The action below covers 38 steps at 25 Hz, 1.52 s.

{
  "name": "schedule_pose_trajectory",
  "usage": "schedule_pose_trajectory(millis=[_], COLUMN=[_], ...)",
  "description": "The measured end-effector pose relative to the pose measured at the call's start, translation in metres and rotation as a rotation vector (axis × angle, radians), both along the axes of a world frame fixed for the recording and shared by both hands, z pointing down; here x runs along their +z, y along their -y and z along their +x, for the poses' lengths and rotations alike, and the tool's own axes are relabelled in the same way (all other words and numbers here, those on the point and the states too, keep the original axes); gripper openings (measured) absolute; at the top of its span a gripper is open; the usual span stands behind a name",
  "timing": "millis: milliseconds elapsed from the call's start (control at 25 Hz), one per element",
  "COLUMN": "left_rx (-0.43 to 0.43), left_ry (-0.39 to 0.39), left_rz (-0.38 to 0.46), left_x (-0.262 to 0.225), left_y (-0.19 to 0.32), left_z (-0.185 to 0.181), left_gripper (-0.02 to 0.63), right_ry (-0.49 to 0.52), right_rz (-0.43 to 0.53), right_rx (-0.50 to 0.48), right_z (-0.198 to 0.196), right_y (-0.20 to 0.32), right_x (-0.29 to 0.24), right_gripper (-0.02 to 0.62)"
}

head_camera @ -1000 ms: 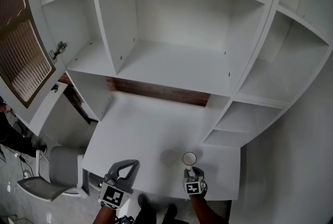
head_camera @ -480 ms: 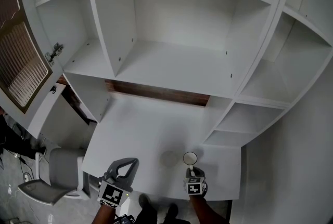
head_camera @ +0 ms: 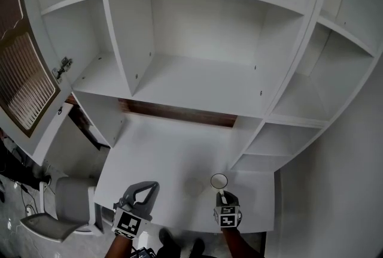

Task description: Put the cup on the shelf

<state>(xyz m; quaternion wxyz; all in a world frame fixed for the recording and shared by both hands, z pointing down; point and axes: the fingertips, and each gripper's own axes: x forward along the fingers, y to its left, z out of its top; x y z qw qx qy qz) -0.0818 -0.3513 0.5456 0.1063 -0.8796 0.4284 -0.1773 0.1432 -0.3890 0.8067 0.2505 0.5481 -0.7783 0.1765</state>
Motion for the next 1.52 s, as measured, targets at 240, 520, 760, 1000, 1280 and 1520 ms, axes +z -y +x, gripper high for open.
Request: schedule_pose_trajectory(millis=[240,520,760,1000,1280,1520], left_rx=[0.012,0.016,0.012,0.003,0.001,0.105], left_ry=[0.001,0.003,-0.002,-0.021,-0.094,-0.192], left_rz=[0.033,0.083,0.116,0.142,0.137,0.075], left_x=[-0.018,-0.045,-0.063,-0.075,-0.083,-0.066], left_y=[0.0,-0.006,-0.014,-0.017,-0.018,-0.017], left_z=[0.0,-0.003,-0.011,-0.016,-0.016,0.027], left_gripper=[0.002,0.003,0.003,0.003,0.002,0.002], right_ry=[0.019,0.045,0.065,0.087,0.19,0.246], right_rz=[0.095,0.208,0.311,0.417,0.424,0.467], right_rx=[-0.011,-0.033,-0.062,-0.1,-0.138,-0.146], right_z=[-0.003,-0.005,-0.006,-0.008,-0.013,-0.021], right_y=[0.011,0.019,0.024,0.026,0.024,0.023], right_x=[-0.059,-0.142,-0.224,-0.306,-0.359,-0.374], right_gripper=[0.074,0.074,0.074,0.072,0.069,0.067])
